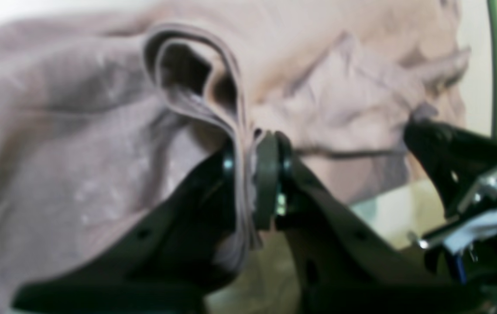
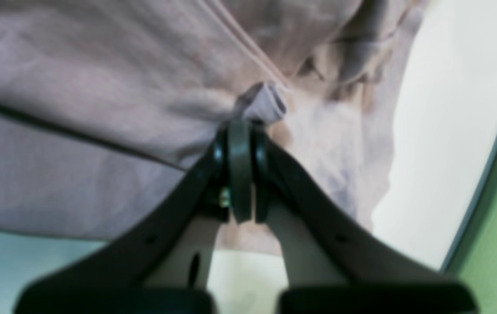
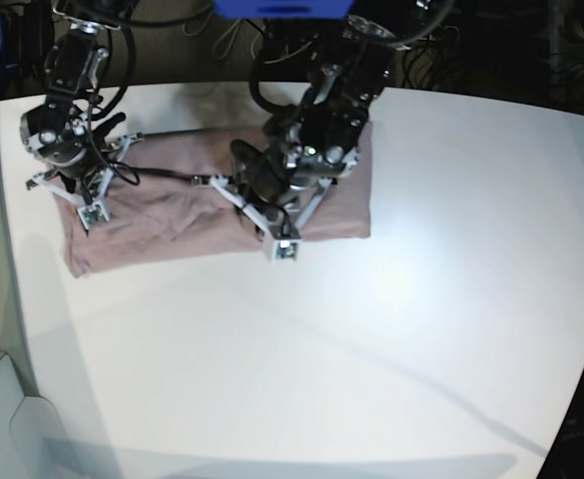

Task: Layout the t-shirt on the table in an organized manner, then fold the t-shirt properly
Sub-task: 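Lift the strip end with the left gripper and fold it toward the right gripper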

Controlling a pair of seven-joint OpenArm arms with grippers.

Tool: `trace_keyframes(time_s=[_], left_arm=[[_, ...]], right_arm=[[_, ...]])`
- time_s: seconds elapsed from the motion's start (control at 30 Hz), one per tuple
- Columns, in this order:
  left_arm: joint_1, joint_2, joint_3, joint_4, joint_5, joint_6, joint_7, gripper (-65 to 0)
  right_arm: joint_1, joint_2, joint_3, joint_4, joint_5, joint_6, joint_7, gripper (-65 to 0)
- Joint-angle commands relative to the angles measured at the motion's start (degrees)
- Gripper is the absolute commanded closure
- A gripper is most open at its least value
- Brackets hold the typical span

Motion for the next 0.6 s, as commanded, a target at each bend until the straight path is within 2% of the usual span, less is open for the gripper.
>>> trace_keyframes(time_s=[0.0, 0.2, 0.27, 0.33, 0.43, 0.57], left_arm=[[-0.7, 0.7, 0.1, 0.7, -0.3, 0.3, -1.8, 0.0], [-1.7, 0.7, 0.5, 0.1, -0.4, 0.4, -7.7, 0.0], [-2.5, 0.7, 0.5, -1.9, -0.5, 2.1, -7.9, 0.0], [-4.3, 0.7, 0.6, -4.3, -1.1, 5.3, -8.0, 0.0], [-5.9, 0.7, 0.6, -6.2, -6.7, 7.6, -8.0, 0.0], [-6.7, 0.7, 0.7, -6.8, -12.7, 7.7, -7.9, 0.0]], right_arm=[[-0.2, -0.1, -0.2, -0.1, -0.3, 0.6, -1.7, 0.0], [-0.2, -0.1, -0.2, -0.1, -0.3, 0.6, -1.7, 0.0], [-0.2, -0.1, -0.2, -0.1, -0.3, 0.6, -1.7, 0.0], [-0.2, -0.1, -0.3, -0.1, -0.3, 0.6, -1.7, 0.0], [-0.2, -0.1, -0.3, -0.1, -0.3, 0.6, -1.7, 0.0], [-0.2, -0.1, -0.3, -0.1, -0.3, 0.6, -1.7, 0.0]])
